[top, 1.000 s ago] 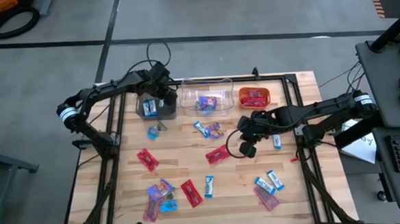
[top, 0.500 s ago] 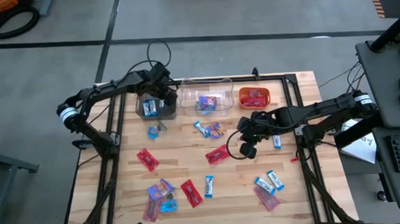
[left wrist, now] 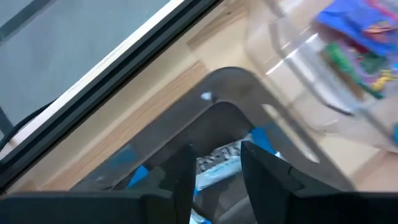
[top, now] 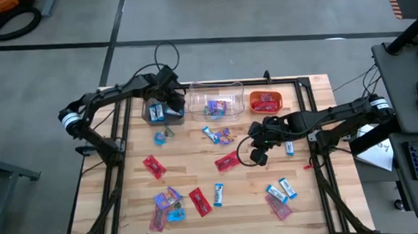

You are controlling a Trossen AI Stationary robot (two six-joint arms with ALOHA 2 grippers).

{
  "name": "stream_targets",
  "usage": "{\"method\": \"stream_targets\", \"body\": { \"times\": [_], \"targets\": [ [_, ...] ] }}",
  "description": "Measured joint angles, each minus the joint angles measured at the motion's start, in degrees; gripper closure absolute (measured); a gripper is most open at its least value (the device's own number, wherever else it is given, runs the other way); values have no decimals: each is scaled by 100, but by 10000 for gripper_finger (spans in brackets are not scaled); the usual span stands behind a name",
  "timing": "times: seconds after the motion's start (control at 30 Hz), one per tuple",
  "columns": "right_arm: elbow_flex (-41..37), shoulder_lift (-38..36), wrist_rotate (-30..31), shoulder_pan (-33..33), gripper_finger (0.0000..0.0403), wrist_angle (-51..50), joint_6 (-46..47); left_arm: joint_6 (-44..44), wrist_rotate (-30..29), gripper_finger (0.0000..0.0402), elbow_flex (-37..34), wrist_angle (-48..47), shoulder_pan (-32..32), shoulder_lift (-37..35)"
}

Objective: Sort candy
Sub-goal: Put the white candy into the black bin

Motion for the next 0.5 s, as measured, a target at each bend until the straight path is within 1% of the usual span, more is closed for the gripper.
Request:
{"method": "stream_targets", "body": {
  "times": [0.2, 0.37, 0.5],
  "targets": [
    [0, 0, 0, 123, 394, 0, 290, 2, 1, 284, 0, 8, -581, -257],
    [1, 37, 2, 291, 394, -7, 738, 139, 5, 284, -2, 32, -1315, -455],
    [0, 224, -6, 462, 394, -69, 1102, 235, 9, 284, -2, 39, -1984, -624]
  ]
}}
